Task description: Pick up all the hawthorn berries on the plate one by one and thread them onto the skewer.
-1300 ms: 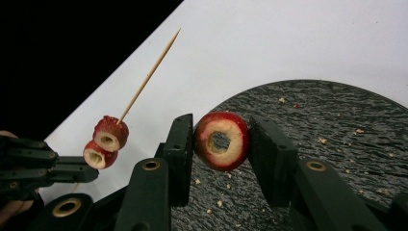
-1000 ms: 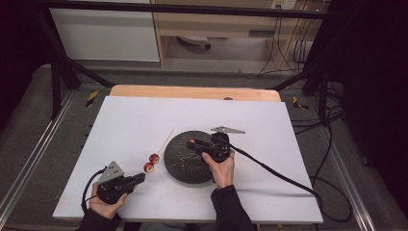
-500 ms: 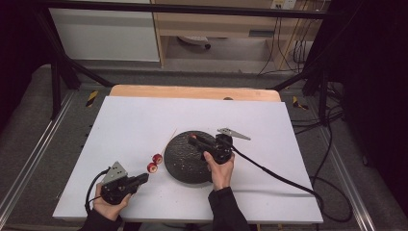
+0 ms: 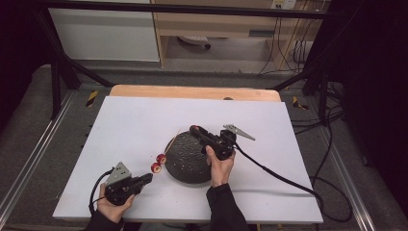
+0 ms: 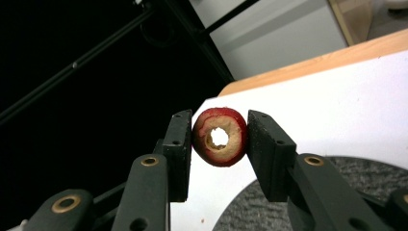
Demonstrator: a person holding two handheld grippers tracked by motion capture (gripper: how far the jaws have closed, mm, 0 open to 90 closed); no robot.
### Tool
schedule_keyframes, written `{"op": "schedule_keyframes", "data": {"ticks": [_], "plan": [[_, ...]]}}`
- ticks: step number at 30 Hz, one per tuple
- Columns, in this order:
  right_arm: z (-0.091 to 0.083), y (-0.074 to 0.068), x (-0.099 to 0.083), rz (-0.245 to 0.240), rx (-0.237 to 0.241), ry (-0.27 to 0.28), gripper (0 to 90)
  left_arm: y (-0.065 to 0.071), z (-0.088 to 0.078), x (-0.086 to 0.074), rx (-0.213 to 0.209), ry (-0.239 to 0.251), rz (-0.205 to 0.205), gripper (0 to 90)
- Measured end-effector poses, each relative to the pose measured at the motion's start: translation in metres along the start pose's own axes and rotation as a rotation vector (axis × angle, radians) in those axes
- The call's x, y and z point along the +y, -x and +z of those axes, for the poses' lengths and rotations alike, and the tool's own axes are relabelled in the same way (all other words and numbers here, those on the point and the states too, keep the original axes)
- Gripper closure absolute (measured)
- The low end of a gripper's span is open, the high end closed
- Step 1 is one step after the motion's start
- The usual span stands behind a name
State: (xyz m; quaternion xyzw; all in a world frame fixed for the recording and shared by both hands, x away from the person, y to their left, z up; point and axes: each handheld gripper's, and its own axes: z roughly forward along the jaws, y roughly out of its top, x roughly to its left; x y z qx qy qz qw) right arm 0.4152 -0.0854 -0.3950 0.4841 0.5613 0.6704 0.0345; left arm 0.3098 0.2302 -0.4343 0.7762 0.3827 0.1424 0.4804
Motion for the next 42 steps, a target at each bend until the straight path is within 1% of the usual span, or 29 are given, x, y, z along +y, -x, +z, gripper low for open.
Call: {"op": "schedule_keyframes", "data": {"ticks": [5,8,10,15,21,23,27,28,37,42], "plan": [[0.001,0.000,0.003,0.029,0.009,0.043,63.3,0.005,0.003,0.001,-0.005,0.002,0.004,88.2],[0.002,0.001,0.004,0.034,0.009,0.060,63.3,0.007,0.005,0.003,-0.006,0.007,0.006,88.1],[0.003,0.002,0.004,0.046,0.015,0.070,63.3,0.009,0.006,0.003,-0.007,0.009,0.007,88.1],[0.005,0.003,0.003,0.062,0.014,0.084,63.3,0.013,0.009,0.004,-0.011,0.009,0.010,88.1],[0.007,0.005,0.004,0.077,0.024,0.104,63.3,0.017,0.012,0.005,-0.021,0.011,0.014,88.1],[0.007,0.005,0.003,0.091,0.024,0.110,63.3,0.018,0.013,0.004,-0.023,0.013,0.014,88.1],[0.008,0.005,0.001,0.095,0.028,0.122,63.3,0.020,0.014,0.004,-0.025,0.009,0.013,88.1],[0.008,0.005,0.000,0.090,0.029,0.124,63.3,0.020,0.014,0.004,-0.025,0.011,0.013,88.1],[0.010,0.005,-0.004,0.118,0.039,0.134,63.3,0.022,0.016,0.005,-0.027,0.013,0.013,88.1],[0.010,0.004,-0.006,0.113,0.049,0.138,63.3,0.023,0.017,0.005,-0.024,0.015,0.008,88.1]]}}
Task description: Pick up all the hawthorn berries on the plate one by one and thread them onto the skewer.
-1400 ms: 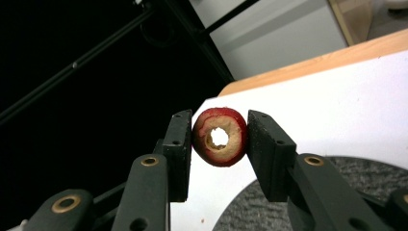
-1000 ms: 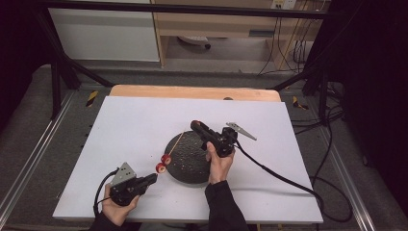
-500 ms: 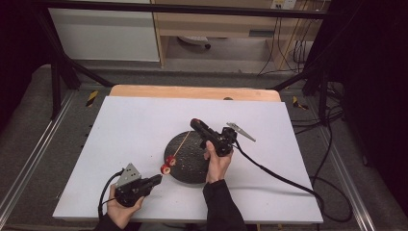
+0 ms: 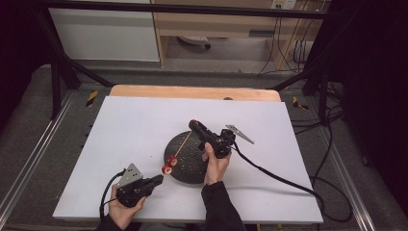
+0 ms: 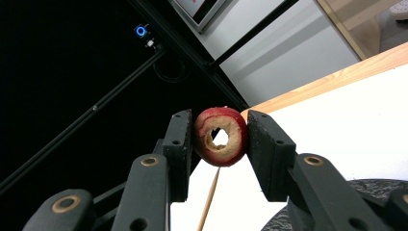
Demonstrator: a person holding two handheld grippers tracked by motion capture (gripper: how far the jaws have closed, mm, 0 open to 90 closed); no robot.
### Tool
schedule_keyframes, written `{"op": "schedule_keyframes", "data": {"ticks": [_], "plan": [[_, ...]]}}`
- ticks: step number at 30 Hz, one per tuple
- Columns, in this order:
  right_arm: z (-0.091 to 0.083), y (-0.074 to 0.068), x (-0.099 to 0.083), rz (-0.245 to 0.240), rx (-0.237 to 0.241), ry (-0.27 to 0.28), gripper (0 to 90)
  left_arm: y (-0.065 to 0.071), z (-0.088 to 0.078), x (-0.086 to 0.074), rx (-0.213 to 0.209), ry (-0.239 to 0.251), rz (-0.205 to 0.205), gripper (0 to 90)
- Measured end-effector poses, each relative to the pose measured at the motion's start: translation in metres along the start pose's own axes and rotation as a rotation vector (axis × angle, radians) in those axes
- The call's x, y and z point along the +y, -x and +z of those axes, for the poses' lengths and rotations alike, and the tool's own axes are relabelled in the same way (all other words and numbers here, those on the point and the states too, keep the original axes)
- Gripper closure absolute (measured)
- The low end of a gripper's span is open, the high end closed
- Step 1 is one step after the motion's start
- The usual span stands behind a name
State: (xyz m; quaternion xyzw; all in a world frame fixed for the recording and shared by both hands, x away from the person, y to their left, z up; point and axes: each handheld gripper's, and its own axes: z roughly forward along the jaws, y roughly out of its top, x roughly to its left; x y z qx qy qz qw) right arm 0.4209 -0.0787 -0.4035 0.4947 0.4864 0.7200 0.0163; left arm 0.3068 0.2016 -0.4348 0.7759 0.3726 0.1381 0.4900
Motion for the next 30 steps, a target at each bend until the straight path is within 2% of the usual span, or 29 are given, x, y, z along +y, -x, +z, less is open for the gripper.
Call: {"op": "schedule_keyframes", "data": {"ticks": [12,20,24,30], "plan": [[0.000,0.000,-0.003,0.014,0.014,0.005,63.3,0.006,0.005,0.002,0.020,0.033,-0.013,88.2],[0.000,-0.001,-0.005,0.026,0.014,0.008,63.4,0.010,0.011,0.007,0.031,0.044,-0.043,88.2],[-0.001,-0.001,-0.003,0.021,0.012,0.017,63.4,0.012,0.014,0.008,0.029,0.045,-0.052,88.3],[-0.002,-0.002,-0.001,0.013,0.013,0.019,63.6,0.014,0.013,0.009,0.050,0.058,-0.063,88.4]]}}
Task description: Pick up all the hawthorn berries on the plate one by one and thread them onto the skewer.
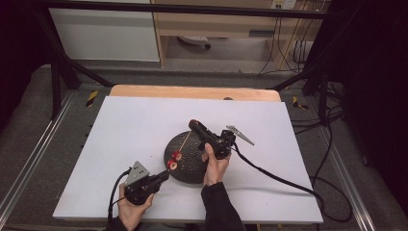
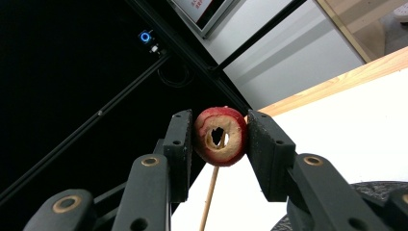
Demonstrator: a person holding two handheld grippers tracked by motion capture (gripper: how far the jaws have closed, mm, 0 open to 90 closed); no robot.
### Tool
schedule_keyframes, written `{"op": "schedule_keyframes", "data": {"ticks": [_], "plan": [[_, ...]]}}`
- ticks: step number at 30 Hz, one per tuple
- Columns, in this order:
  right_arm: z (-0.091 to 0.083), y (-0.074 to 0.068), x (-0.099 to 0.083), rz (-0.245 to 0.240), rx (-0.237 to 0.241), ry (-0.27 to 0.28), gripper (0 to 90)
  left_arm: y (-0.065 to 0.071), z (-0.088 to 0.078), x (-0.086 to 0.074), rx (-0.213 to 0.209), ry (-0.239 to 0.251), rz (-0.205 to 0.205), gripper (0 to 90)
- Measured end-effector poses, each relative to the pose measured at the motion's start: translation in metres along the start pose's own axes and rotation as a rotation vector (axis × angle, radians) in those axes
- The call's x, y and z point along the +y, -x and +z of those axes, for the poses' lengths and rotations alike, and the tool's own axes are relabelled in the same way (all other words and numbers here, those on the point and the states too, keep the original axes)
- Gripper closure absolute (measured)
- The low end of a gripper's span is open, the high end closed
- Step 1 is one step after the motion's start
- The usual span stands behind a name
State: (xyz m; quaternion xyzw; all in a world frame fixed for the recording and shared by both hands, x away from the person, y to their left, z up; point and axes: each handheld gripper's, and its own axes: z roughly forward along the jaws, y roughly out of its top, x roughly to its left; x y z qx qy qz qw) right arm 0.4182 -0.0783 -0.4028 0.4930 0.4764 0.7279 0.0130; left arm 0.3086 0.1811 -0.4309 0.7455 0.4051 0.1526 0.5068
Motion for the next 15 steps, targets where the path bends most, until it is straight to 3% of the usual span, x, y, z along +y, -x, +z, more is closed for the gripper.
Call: {"op": "schedule_keyframes", "data": {"ticks": [9,15], "plan": [[0.0017,0.0014,-0.0021,-0.001,-0.016,0.041,63.7,0.0077,0.0029,-0.0004,0.004,0.002,-0.038,88.4],[0.0011,0.0010,-0.0028,-0.008,-0.012,0.033,63.8,0.0089,0.0062,0.0004,0.010,-0.008,-0.055,88.4]]}}
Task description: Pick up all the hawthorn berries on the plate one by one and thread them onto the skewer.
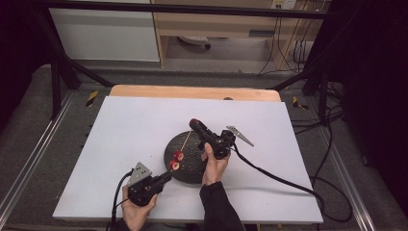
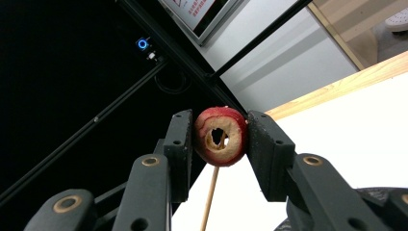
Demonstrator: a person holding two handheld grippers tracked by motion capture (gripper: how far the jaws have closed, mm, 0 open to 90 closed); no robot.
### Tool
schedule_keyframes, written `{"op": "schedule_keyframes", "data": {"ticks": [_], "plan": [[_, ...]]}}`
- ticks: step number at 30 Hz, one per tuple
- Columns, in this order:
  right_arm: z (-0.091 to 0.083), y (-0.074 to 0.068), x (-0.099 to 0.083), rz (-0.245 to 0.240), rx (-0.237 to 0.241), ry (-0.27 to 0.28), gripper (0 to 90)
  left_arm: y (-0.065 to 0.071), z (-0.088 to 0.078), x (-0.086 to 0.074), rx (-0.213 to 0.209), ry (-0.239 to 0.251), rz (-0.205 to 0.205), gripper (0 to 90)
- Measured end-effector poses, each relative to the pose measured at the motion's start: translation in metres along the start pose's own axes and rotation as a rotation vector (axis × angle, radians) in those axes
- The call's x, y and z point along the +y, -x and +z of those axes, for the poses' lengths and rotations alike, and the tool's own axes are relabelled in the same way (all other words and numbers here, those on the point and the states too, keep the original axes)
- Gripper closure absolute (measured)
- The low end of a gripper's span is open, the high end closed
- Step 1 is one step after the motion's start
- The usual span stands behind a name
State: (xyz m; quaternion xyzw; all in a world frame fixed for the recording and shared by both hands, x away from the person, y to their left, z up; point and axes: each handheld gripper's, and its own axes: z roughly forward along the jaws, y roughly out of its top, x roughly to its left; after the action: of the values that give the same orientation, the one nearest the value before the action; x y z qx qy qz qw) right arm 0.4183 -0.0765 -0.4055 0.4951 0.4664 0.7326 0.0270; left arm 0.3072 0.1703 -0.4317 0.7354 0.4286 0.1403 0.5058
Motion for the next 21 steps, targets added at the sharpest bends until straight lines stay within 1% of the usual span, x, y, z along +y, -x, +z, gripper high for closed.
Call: {"op": "schedule_keyframes", "data": {"ticks": [1,4,7,10,12,15,18,20,21], "plan": [[-0.0004,-0.0002,-0.0005,-0.002,-0.002,-0.001,63.8,0.0004,0.0012,-0.0002,-0.001,-0.002,-0.005,88.4],[-0.0012,-0.0011,-0.0003,-0.004,0.002,-0.005,63.9,0.0015,0.0034,0.0006,-0.004,-0.007,0.000,88.5],[-0.0018,-0.0015,0.0006,-0.010,-0.003,0.001,63.9,0.0023,0.0032,0.0031,-0.008,0.000,-0.003,88.5],[-0.0021,-0.0023,0.0020,0.001,-0.004,-0.005,64.0,0.0001,0.0036,0.0037,-0.001,-0.001,-0.004,88.5],[-0.0021,-0.0022,0.0023,0.007,-0.014,-0.012,64.1,-0.0011,0.0050,0.0037,0.002,-0.006,-0.004,88.5],[-0.0024,-0.0024,0.0028,0.021,-0.018,-0.028,64.2,-0.0012,0.0051,0.0041,0.002,-0.012,0.015,88.6],[-0.0019,-0.0020,0.0049,0.036,-0.006,-0.036,64.2,-0.0003,0.0043,0.0045,0.000,-0.008,0.031,88.6],[-0.0019,-0.0021,0.0066,0.042,-0.005,-0.043,64.1,-0.0002,0.0019,0.0061,0.005,-0.016,0.044,88.6],[-0.0019,-0.0022,0.0071,0.031,-0.009,-0.041,64.1,-0.0007,0.0005,0.0065,0.008,-0.020,0.048,88.6]]}}
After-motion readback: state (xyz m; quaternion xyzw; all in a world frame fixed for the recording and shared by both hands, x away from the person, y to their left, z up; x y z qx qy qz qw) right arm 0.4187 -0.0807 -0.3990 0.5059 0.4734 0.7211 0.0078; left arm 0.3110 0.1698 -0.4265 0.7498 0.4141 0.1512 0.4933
